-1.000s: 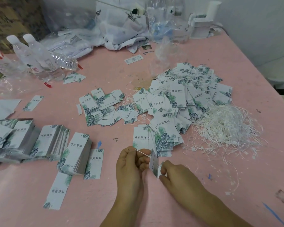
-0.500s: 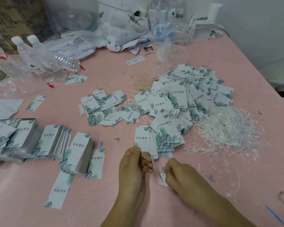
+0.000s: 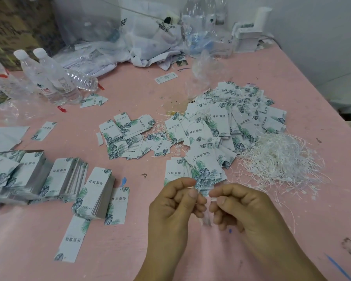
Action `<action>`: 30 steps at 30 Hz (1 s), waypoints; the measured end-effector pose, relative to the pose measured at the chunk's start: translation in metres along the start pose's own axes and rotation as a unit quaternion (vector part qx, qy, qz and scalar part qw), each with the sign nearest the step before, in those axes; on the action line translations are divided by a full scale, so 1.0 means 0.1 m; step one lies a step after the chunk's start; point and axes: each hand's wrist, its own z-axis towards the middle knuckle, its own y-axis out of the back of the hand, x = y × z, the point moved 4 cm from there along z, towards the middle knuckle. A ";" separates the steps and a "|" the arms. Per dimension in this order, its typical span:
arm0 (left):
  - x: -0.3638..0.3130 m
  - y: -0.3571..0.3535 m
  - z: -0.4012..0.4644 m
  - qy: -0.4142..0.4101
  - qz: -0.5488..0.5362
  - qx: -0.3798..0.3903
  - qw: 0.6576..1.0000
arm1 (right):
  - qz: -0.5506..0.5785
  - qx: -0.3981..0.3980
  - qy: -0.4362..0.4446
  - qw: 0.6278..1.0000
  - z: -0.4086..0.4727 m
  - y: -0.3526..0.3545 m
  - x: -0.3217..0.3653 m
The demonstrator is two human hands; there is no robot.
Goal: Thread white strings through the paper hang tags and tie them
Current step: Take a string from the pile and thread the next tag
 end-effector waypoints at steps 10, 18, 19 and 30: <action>0.03 -0.01 -0.03 0.016 0.025 0.030 0.999 | 0.039 -0.020 0.022 0.999 0.01 -0.03 -0.01; 0.07 -0.02 0.00 0.008 0.084 0.029 0.996 | -0.064 -0.063 0.082 0.993 -0.05 0.01 0.03; 0.07 -0.02 0.00 0.009 0.086 0.028 0.996 | -0.082 -0.071 0.089 0.990 -0.05 0.00 0.03; 0.04 -0.07 -0.01 0.028 0.130 0.042 0.990 | -0.210 -0.133 0.126 0.960 -0.10 -0.01 0.04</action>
